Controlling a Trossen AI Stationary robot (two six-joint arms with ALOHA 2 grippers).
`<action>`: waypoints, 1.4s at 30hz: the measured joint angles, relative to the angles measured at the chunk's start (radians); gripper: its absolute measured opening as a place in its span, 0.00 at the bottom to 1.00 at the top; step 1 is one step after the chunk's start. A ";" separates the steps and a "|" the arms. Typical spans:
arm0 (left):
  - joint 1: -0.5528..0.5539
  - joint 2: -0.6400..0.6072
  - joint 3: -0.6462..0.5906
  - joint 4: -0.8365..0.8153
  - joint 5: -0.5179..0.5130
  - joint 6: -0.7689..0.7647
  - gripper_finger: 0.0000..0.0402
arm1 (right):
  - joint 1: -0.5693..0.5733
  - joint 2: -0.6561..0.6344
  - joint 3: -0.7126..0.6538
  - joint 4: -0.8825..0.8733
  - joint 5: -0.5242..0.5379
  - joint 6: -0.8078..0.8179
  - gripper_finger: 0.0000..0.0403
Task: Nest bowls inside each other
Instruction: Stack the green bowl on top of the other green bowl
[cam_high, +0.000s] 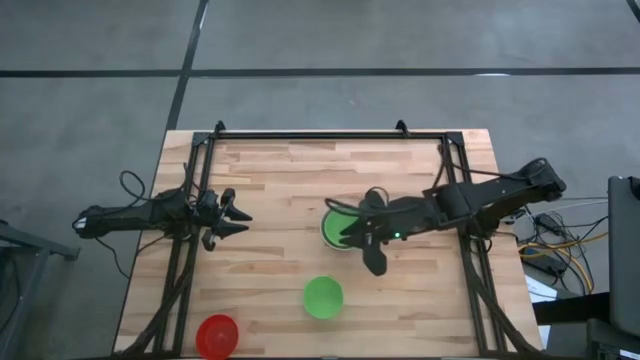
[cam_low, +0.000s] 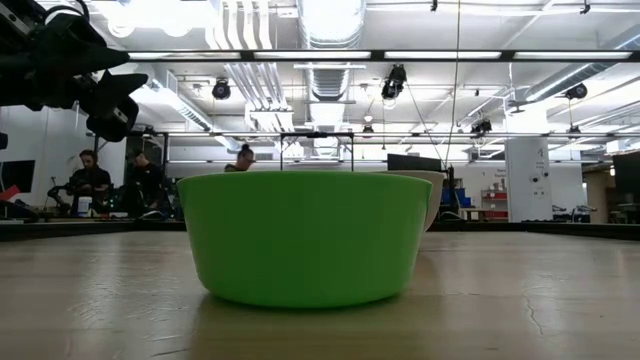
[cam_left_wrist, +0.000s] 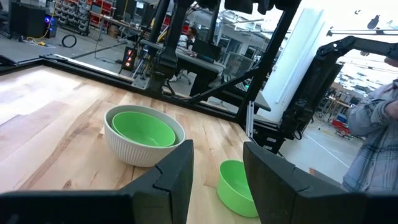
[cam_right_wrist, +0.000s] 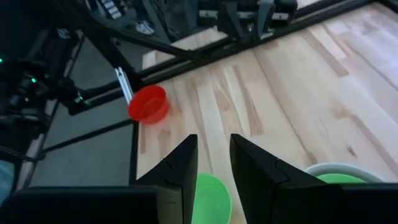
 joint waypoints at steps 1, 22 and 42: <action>0.000 0.000 0.000 0.000 0.000 0.000 0.36 | 0.002 -0.010 -0.002 0.000 0.000 0.000 0.23; 0.000 0.000 0.000 0.000 0.000 0.000 0.36 | 0.094 -0.271 -0.403 0.363 0.003 0.081 0.23; 0.000 0.000 0.000 0.002 0.000 0.000 0.36 | 0.226 -0.265 -0.527 0.360 0.204 0.277 0.23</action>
